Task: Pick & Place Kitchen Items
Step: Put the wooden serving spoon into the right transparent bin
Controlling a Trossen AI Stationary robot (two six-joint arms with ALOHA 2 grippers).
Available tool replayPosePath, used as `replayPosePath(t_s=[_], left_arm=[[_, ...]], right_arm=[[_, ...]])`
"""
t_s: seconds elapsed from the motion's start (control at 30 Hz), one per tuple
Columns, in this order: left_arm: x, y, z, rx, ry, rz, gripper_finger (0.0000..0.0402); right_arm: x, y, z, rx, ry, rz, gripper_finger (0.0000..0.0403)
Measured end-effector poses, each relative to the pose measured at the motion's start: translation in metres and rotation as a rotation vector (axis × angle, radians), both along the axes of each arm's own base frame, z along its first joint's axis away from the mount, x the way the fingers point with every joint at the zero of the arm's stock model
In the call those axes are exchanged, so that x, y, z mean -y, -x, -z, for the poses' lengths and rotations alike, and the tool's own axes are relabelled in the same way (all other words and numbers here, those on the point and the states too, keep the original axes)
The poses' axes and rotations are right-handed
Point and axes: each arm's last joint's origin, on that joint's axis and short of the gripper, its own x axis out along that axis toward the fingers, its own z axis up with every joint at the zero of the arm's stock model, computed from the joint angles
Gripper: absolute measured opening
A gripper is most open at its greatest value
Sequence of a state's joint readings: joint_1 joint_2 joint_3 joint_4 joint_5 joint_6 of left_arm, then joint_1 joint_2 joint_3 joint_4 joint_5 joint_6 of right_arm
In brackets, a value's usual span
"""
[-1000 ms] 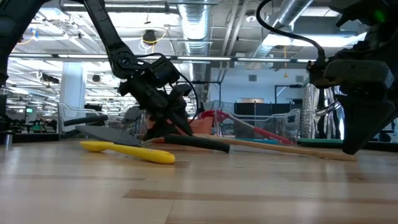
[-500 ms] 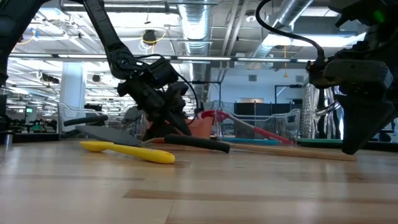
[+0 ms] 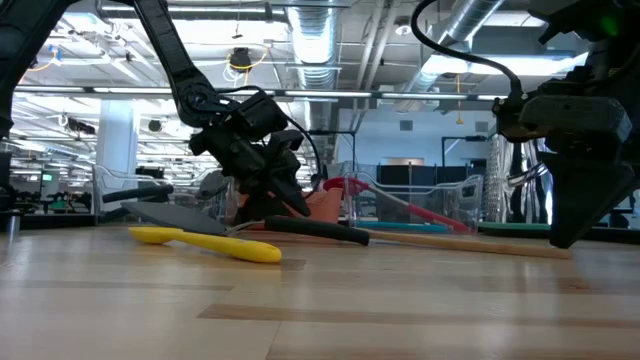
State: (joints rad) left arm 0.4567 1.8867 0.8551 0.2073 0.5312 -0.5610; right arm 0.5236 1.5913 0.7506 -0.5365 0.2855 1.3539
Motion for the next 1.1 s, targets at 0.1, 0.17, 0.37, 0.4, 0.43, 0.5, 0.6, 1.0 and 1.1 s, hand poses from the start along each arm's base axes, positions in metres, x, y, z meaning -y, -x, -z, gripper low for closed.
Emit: replayPosePath(t_s=[0.1, 0.17, 0.37, 0.4, 0.43, 0.5, 0.6, 1.0, 1.1], left_arm=[[0.002, -0.001, 0.000, 0.004, -0.003, 0.008, 0.0113], [0.006, -0.003, 0.001, 0.002, -0.002, 0.021, 0.0107], [0.013, -0.011, 0.012, 0.006, -0.003, 0.043, 0.0090], [0.013, -0.012, 0.014, 0.013, 0.001, 0.037, 0.0088], [0.012, -0.013, 0.015, 0.024, 0.001, 0.033, 0.0085], [0.012, -0.015, 0.014, 0.051, -0.010, 0.033, 0.0080], [0.011, -0.017, 0.012, 0.083, -0.025, 0.038, 0.0066], [0.011, -0.018, 0.011, 0.138, -0.060, 0.096, 0.0005], [0.011, -0.018, 0.007, 0.158, -0.046, 0.111, 0.0003]], right_arm=[[0.000, 0.000, 0.000, 0.000, 0.000, 0.000, 0.0000], [0.000, 0.000, 0.000, 0.000, 0.000, 0.000, 0.0000], [0.000, 0.000, 0.000, 0.000, 0.001, 0.000, 0.0000], [0.000, 0.000, 0.000, 0.000, 0.001, 0.000, 0.0000], [0.000, 0.000, 0.000, 0.001, 0.001, 0.000, 0.0000], [0.000, 0.000, 0.000, 0.000, 0.002, 0.000, 0.0000], [0.000, 0.000, 0.000, 0.001, 0.002, 0.000, 0.0000], [0.000, 0.000, -0.001, 0.006, -0.002, -0.002, 0.0000], [0.000, 0.000, -0.005, 0.012, -0.016, -0.004, 0.0000]])
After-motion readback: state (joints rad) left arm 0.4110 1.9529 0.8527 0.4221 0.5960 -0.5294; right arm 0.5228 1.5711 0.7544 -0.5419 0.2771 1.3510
